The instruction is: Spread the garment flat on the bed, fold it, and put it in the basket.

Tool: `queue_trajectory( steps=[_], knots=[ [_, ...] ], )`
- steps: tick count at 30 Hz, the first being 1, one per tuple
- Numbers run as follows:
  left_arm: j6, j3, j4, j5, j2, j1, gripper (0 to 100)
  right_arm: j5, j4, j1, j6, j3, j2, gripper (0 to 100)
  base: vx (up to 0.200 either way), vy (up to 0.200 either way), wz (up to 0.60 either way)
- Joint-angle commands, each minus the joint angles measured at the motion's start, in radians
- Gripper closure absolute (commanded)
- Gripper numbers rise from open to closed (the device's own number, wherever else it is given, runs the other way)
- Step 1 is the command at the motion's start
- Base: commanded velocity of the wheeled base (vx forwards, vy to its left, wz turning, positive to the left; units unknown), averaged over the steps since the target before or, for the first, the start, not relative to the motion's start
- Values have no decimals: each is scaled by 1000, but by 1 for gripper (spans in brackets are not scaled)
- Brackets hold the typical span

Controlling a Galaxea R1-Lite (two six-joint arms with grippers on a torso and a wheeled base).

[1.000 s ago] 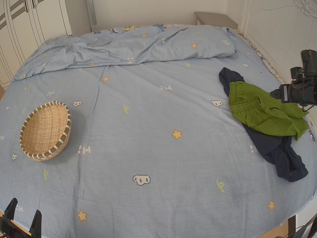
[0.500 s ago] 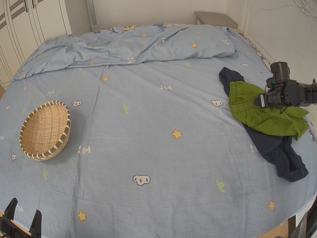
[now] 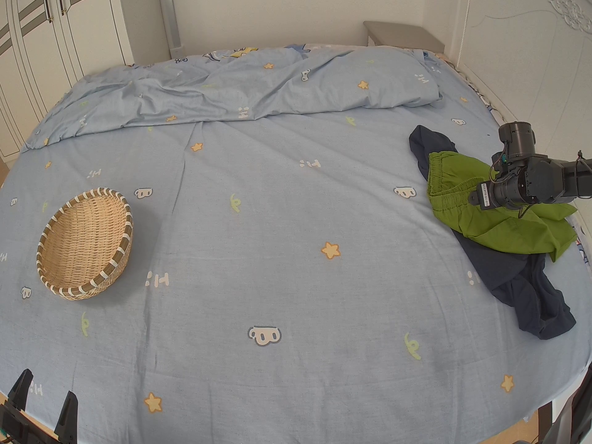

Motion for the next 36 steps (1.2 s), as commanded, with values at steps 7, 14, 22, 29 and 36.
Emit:
queue_trajectory(
  steps=[7, 14, 22, 29, 36],
  knots=[
    [0, 18, 0, 0, -1, 0, 0, -7, 1, -13, -1, 8, -5, 100, 0, 0, 0],
    [0, 18, 0, 0, -1, 0, 0, -3, 6, 0, 3, 8, -14, 100, 0, 0, 0],
    [0, 18, 0, 0, -1, 0, 0, 10, 190, 90, 20, -38, -165, 100, 0, 0, 0],
    [0, 18, 0, 0, -2, 0, 0, 194, 496, 225, 261, -183, -264, 100, 0, 0, 0],
    [0, 18, 0, 0, -1, 0, 0, 336, 650, 388, 456, -266, -326, 100, 0, 0, 0]
  ],
)
